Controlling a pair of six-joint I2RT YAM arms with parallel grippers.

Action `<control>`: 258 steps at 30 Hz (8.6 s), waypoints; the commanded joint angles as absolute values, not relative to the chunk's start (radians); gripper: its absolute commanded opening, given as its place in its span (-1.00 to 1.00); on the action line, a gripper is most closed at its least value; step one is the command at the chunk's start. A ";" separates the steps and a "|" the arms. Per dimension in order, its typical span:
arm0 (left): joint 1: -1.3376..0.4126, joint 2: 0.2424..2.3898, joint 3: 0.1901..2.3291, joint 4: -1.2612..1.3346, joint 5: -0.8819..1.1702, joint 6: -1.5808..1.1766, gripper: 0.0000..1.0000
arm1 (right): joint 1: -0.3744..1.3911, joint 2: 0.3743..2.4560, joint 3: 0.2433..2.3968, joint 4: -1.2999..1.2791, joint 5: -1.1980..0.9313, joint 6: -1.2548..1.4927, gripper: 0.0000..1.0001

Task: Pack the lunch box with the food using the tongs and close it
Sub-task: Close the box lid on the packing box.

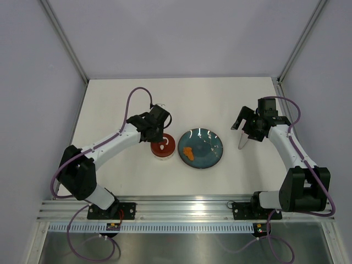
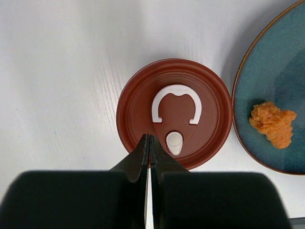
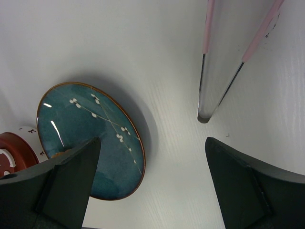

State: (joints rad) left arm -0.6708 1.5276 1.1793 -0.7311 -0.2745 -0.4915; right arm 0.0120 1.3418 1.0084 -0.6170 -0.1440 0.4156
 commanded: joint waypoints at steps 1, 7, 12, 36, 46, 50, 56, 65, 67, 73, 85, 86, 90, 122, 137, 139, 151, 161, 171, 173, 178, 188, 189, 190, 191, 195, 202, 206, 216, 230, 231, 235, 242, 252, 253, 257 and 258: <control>-0.666 1.534 1.160 -0.672 -0.255 -0.508 -1.00 | 0.015 1.339 1.017 -0.603 -0.163 0.414 0.98; -0.663 1.611 1.075 -0.608 -0.233 -0.552 -1.00 | 0.014 1.339 1.011 -0.604 -0.161 0.411 0.98; -0.663 1.605 1.063 -0.607 -0.239 -0.557 -1.00 | 0.014 1.336 1.006 -0.603 -0.158 0.410 0.98; -0.667 1.583 1.078 -0.641 -0.212 -0.545 -1.00 | 0.014 1.341 1.002 -0.597 -0.164 0.417 0.98; -0.669 1.493 1.195 -0.761 -0.304 -0.534 -1.00 | 0.015 1.338 1.002 -0.597 -0.169 0.419 0.98; -0.673 1.444 1.253 -0.775 -0.301 -0.506 -1.00 | 0.015 1.328 1.003 -0.598 -0.166 0.419 0.98; -0.698 1.483 1.360 -0.781 -0.284 -0.468 -1.00 | 0.015 1.327 1.005 -0.601 -0.164 0.420 0.98; -0.721 1.611 1.339 -0.709 -0.132 -0.471 -1.00 | 0.015 1.333 1.003 -0.604 -0.158 0.417 0.98; -0.723 1.626 1.295 -0.675 -0.106 -0.477 -1.00 | 0.014 1.339 1.003 -0.601 -0.160 0.416 0.98; -0.727 1.724 1.246 -0.692 -0.090 -0.492 -1.00 | 0.015 1.351 1.006 -0.594 -0.169 0.416 0.98; -0.727 1.542 1.370 -0.773 -0.172 -0.468 -1.00 | 0.015 1.330 1.006 -0.600 -0.163 0.414 0.98; -0.727 1.536 1.370 -0.776 -0.172 -0.468 -1.00 | 0.015 1.328 1.005 -0.600 -0.163 0.416 0.98; -0.729 1.539 1.329 -0.756 -0.135 -0.471 -1.00 | 0.015 1.330 0.999 -0.594 -0.169 0.420 0.98; -0.729 1.531 1.229 -0.752 -0.233 -0.498 -1.00 | 0.015 1.299 0.979 -0.603 -0.164 0.422 0.98; -0.729 1.554 1.227 -0.770 -0.250 -0.519 -1.00 | 0.015 1.284 0.974 -0.612 -0.164 0.417 0.98; -0.730 1.513 1.267 -0.810 -0.270 -0.505 -1.00 | 0.015 1.285 0.974 -0.609 -0.167 0.419 0.98; -0.730 1.517 1.307 -0.781 -0.226 -0.492 -1.00 | 0.014 1.293 0.986 -0.615 -0.164 0.419 0.97; -0.733 1.661 1.075 -0.618 -0.152 -0.555 -1.00 | 0.015 1.304 0.988 -0.612 -0.166 0.414 0.98; -0.738 1.523 1.310 -0.819 -0.290 -0.485 -1.00 | 0.015 1.290 0.983 -0.617 -0.163 0.420 0.98; -0.738 1.510 1.350 -0.830 -0.299 -0.477 -1.00 | 0.015 1.287 0.982 -0.618 -0.164 0.422 0.98; -0.736 1.516 1.377 -0.825 -0.316 -0.468 -1.00 | 0.015 1.287 0.982 -0.617 -0.163 0.422 0.97; -0.707 1.552 1.364 -0.782 -0.302 -0.471 -1.00 | 0.015 1.281 0.983 -0.623 -0.160 0.417 0.96; -0.701 1.552 1.352 -0.779 -0.299 -0.469 -1.00 | 0.015 1.279 0.985 -0.623 -0.160 0.417 0.96; -0.695 1.552 1.342 -0.775 -0.293 -0.468 -1.00 | 0.015 1.278 0.985 -0.624 -0.161 0.417 0.92; -0.684 1.552 1.332 -0.764 -0.284 -0.468 -1.00 | 0.015 1.272 0.986 -0.623 -0.164 0.416 0.86; -0.658 1.559 1.289 -0.738 -0.259 -0.471 -1.00 | 0.015 1.252 1.002 -0.633 -0.169 0.416 0.38; -0.638 1.591 1.264 -0.698 -0.212 -0.471 -1.00 | 0.015 1.223 1.043 -0.661 -0.163 0.416 -0.76; -0.629 1.603 1.285 -0.699 -0.210 -0.469 -1.00 | 0.015 1.221 1.058 -0.667 -0.164 0.416 -0.79; -0.626 1.552 1.307 -0.715 -0.224 -0.479 -1.00 | 0.015 1.229 1.051 -0.667 -0.158 0.413 -0.75; -0.632 1.684 1.078 -0.629 -0.138 -0.565 -1.00 | 0.015 1.244 1.022 -0.646 -0.163 0.417 -0.74; -0.635 1.669 1.118 -0.650 -0.156 -0.558 -1.00 | 0.015 1.244 1.022 -0.646 -0.164 0.417 -0.74; -0.669 1.545 1.262 -0.738 -0.256 -0.506 -1.00 | 0.014 1.233 1.026 -0.638 -0.175 0.425 -0.74; -0.670 1.404 1.350 -0.790 -0.284 -0.471 -1.00 | 0.015 1.216 1.020 -0.640 -0.175 0.430 -0.71; -0.672 1.394 1.318 -0.758 -0.250 -0.472 -1.00 | 0.015 1.204 1.015 -0.647 -0.170 0.428 -0.70; -0.672 1.396 1.319 -0.758 -0.250 -0.474 -1.00 | 0.015 1.204 1.014 -0.649 -0.169 0.429 -0.70; -0.672 1.411 1.335 -0.756 -0.238 -0.471 -1.00 | 0.017 1.201 1.012 -0.647 -0.167 0.430 -0.70; -0.673 1.416 1.345 -0.755 -0.238 -0.469 -1.00 | 0.015 1.203 1.012 -0.647 -0.166 0.428 -0.70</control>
